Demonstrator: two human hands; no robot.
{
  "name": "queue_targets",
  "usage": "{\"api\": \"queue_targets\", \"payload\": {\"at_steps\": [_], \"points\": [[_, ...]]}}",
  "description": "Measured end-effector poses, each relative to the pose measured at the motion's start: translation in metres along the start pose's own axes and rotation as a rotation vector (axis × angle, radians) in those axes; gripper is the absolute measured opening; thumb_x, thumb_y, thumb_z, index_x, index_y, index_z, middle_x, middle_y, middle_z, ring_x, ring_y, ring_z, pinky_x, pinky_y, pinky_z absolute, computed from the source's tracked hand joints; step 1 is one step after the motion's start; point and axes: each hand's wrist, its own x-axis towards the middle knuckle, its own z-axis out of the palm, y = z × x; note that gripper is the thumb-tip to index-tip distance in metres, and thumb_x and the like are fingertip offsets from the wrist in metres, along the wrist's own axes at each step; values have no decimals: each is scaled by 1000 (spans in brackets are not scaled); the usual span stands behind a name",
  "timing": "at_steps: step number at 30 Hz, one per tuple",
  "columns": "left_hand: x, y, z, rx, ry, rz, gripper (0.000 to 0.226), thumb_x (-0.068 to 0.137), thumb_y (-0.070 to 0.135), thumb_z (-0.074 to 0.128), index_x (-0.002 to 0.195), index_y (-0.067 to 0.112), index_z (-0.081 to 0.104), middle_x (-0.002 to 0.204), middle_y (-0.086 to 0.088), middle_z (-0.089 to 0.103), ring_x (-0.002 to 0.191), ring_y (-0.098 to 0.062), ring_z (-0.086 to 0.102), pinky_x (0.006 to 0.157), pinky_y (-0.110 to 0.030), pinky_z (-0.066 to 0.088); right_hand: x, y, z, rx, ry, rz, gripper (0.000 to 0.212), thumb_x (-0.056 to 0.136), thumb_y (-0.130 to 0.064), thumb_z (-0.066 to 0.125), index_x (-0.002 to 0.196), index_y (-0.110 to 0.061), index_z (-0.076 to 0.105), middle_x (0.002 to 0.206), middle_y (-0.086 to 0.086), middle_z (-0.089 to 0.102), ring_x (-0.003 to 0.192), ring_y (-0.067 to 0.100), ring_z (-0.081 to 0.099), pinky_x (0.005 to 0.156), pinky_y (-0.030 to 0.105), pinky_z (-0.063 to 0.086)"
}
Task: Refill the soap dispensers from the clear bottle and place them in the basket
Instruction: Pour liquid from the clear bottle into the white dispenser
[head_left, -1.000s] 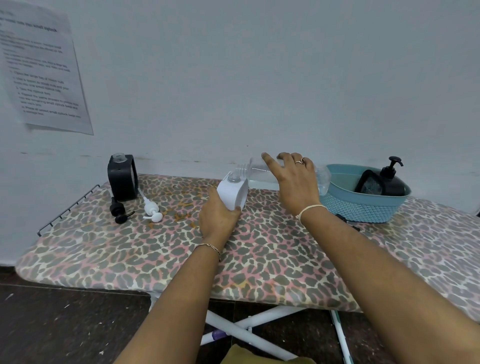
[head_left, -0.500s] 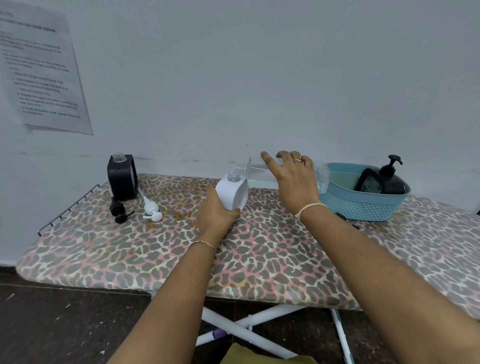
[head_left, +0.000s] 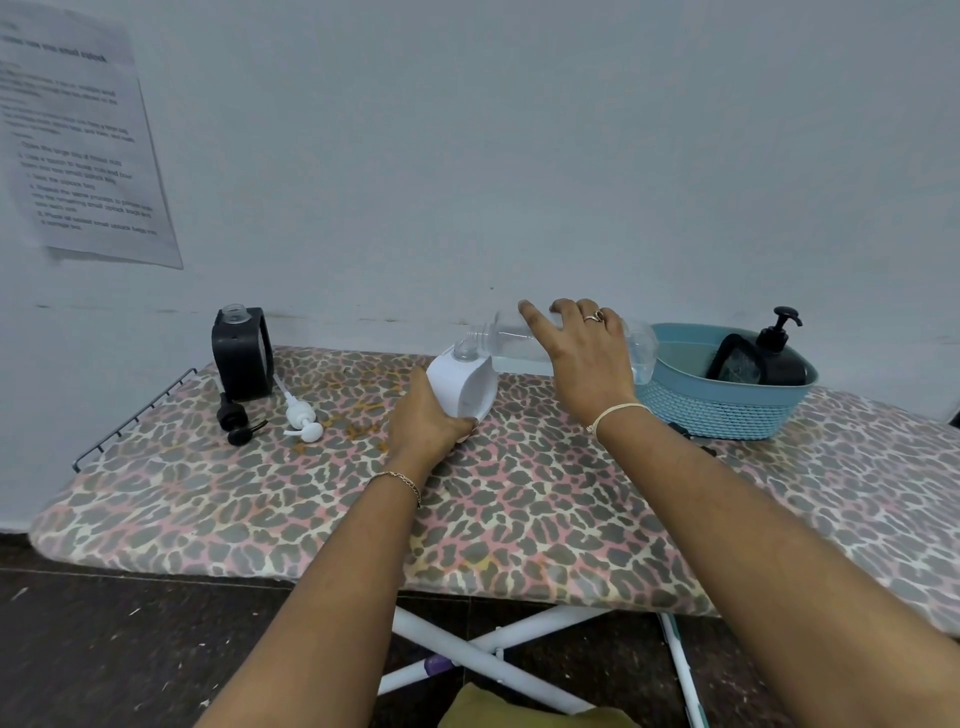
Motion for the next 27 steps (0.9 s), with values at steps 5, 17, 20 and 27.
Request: {"api": "queue_targets", "payload": {"at_steps": [5, 17, 20, 27], "points": [[0, 0, -2, 1, -14, 7, 78, 64, 24, 86, 122, 16, 35, 120, -7, 56, 104, -30, 56, 76, -43, 52, -1, -1, 1, 6, 1, 7, 86, 72, 8, 59, 146, -23, 31, 128, 15, 50, 111, 32, 48, 98, 44, 34], [0, 0, -5, 57, -65, 30, 77, 64, 17, 84, 120, 14, 30, 115, -8, 54, 98, -30, 57, 76, -46, 54, 0, -1, -1, -7, -8, -3, 86, 73, 7, 60, 147, -23, 29, 129, 14, 49, 111, 32, 47, 98, 44, 34], [0, -1, -5, 57, -78, 33, 79, 65, 17, 83, 121, 14, 28, 115, -7, 54, 98, -29, 57, 74, -44, 54, 0, -1, -1, -14, -14, -5, 86, 73, 6, 60, 147, -24, 27, 130, 14, 48, 112, 32, 46, 99, 44, 34], [0, -3, -5, 57, -76, 35, 77, 67, 19, 83, 121, 14, 29, 117, -7, 54, 99, -30, 56, 73, -41, 51, -1, -1, -1, -4, -12, -7, 86, 73, 7, 60, 147, -23, 28, 130, 15, 49, 112, 33, 47, 98, 45, 34]]}}
